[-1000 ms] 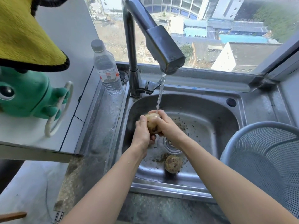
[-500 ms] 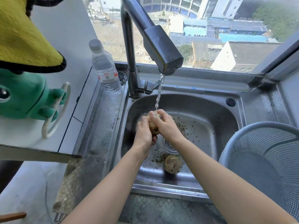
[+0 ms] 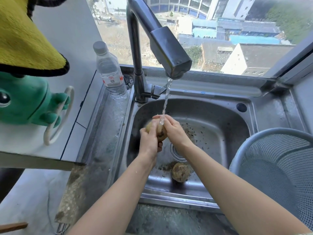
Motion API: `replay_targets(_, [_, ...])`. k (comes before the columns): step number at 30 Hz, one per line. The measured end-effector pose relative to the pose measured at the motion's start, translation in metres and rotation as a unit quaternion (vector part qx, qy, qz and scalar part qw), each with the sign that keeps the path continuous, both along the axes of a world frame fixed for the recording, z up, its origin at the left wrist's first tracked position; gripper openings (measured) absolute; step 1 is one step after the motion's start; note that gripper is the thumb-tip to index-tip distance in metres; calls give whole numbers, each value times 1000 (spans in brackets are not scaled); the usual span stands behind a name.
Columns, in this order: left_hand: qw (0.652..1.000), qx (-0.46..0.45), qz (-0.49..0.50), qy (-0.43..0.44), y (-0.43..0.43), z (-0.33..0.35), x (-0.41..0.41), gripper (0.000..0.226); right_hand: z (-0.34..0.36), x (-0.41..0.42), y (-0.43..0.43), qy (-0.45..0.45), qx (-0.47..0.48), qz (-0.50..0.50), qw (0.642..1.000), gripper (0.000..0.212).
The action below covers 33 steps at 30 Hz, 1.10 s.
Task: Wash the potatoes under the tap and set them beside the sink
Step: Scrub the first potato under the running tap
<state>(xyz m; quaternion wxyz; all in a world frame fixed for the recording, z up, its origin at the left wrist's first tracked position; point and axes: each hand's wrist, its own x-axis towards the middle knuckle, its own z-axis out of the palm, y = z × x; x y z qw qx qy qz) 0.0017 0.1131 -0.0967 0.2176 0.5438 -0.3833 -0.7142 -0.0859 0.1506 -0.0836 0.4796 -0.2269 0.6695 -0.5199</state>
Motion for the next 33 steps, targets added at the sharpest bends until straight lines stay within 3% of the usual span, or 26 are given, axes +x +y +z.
replay_targets(3, [1000, 13, -3, 15, -5, -1, 3, 61, -2, 4, 7, -127, -25, 12, 991, 31])
replay_targets(9, [1000, 13, -17, -3, 7, 3, 0, 53, 1, 12, -8, -49, 13, -143, 988, 27])
replay_targets(12, [999, 42, 4, 7, 2, 5, 4, 53, 5, 8, -3, -109, -17, -68, 992, 23])
replay_targets(14, [999, 42, 5, 21, -2, 6, 6, 53, 3, 9, 2, -129, -37, -19, 991, 32])
replay_targets(20, [1000, 18, -22, 8, 5, 14, 2, 42, 5, 14, -9, -61, -5, -143, 988, 24])
replay_targets(24, [1000, 18, -14, 8, -2, 16, 3, 47, 4, 9, -2, -106, -32, -56, 992, 23])
replay_targets(28, [999, 20, -35, -2, 2, 13, -1, 49, 3, 10, -7, -63, -11, -130, 989, 18])
replay_targets(31, [1000, 23, -18, 2, -1, 15, 1, 44, 3, 5, -6, -111, -27, -67, 991, 19])
replay_targets(33, [1000, 11, -23, 8, -3, 19, 2, 46, 2, 6, -3, -93, -24, -37, 995, 25])
